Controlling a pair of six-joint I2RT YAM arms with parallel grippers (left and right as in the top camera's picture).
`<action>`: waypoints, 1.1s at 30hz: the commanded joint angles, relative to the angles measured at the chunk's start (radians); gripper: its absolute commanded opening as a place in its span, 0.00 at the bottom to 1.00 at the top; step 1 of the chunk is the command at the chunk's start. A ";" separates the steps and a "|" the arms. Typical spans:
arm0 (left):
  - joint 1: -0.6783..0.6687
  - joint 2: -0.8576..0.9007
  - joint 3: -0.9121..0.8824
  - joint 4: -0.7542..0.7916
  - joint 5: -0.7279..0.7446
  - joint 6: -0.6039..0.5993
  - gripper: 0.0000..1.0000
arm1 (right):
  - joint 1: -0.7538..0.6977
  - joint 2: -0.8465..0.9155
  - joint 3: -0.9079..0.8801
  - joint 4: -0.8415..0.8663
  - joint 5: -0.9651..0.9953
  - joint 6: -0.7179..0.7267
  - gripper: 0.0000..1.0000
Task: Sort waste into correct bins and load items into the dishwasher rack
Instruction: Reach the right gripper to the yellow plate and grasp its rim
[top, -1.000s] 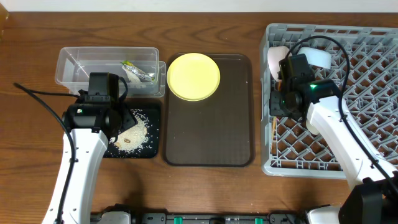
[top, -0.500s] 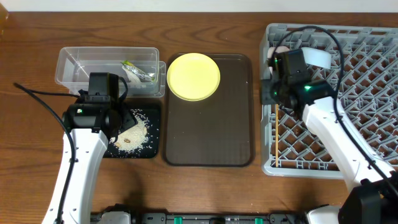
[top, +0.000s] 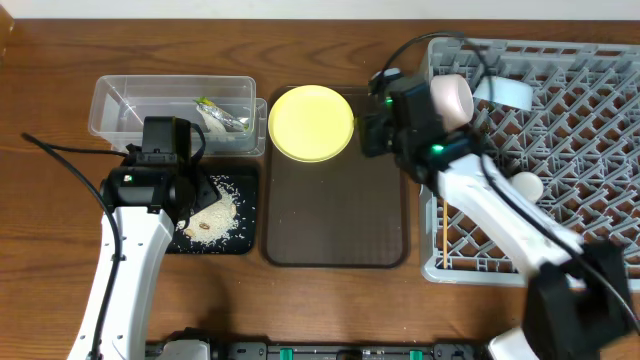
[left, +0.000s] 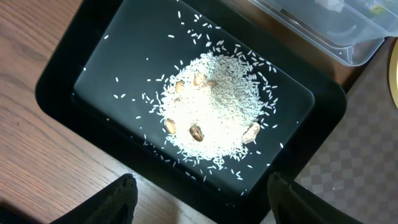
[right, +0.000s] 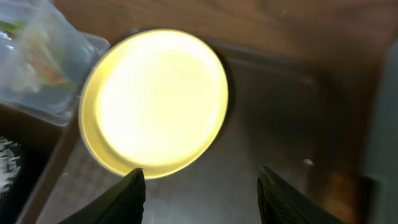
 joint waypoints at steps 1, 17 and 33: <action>0.004 0.005 0.005 -0.005 -0.016 -0.005 0.70 | 0.016 0.096 0.006 0.055 0.014 0.077 0.56; 0.004 0.005 0.005 -0.005 -0.015 -0.005 0.70 | 0.070 0.341 0.006 0.216 0.135 0.188 0.54; 0.004 0.005 0.005 -0.006 -0.015 -0.005 0.70 | 0.028 0.259 0.007 -0.019 0.137 0.188 0.01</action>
